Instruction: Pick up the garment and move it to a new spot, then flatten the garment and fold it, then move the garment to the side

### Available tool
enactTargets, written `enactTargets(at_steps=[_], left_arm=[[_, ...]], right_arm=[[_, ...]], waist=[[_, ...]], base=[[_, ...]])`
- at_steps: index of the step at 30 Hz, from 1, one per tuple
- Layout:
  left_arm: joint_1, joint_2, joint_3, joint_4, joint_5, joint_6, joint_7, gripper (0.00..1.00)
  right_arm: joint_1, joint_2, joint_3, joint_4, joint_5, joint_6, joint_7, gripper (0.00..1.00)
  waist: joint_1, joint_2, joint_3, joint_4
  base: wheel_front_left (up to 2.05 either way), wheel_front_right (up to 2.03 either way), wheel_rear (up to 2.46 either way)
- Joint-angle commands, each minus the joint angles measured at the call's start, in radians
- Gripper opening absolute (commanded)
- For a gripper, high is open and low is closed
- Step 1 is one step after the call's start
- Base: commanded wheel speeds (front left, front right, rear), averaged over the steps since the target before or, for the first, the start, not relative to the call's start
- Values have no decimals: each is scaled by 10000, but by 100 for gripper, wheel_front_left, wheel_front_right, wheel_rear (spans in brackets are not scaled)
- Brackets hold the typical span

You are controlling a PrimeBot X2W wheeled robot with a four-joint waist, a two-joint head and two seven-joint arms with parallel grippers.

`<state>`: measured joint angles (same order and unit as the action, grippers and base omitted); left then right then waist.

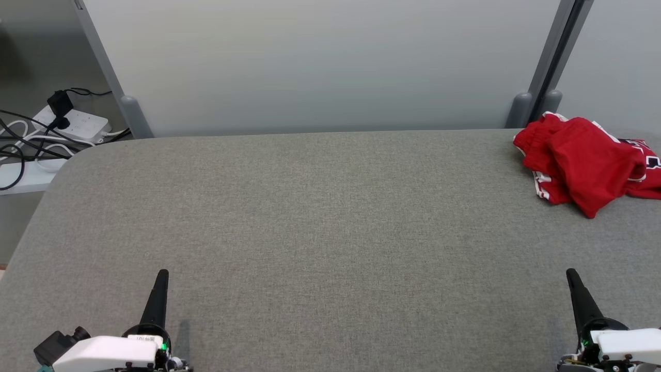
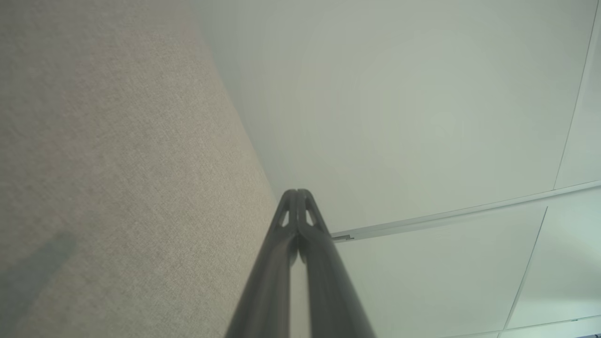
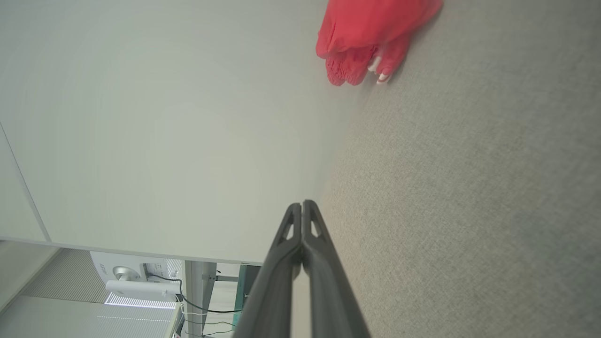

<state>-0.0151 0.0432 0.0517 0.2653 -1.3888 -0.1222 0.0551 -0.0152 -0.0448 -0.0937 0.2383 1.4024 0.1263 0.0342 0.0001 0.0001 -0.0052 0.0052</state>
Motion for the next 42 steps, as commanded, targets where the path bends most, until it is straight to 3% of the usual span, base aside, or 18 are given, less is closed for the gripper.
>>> enactTargets(at_steps=[1, 18, 42], left_arm=[[-700, 76, 353, -239, -323, -73, 99, 0], [-929, 82, 615, -200, -2203, -84, 576, 0], [-929, 78, 621, -201, -2198, -84, 581, 0]], right_arm=[[-520, -215, 118, -223, 333, 43, 106, 0], [-905, -231, 42, 52, 2264, 44, 595, 0], [-911, -184, -26, 56, 2208, 44, 649, 0]], waist=[[0, -1, 6, -4], [0, -1, 83, -52], [0, -1, 83, -52]], base=[[0, 0, 0], [0, 0, 0], [0, 0, 0]])
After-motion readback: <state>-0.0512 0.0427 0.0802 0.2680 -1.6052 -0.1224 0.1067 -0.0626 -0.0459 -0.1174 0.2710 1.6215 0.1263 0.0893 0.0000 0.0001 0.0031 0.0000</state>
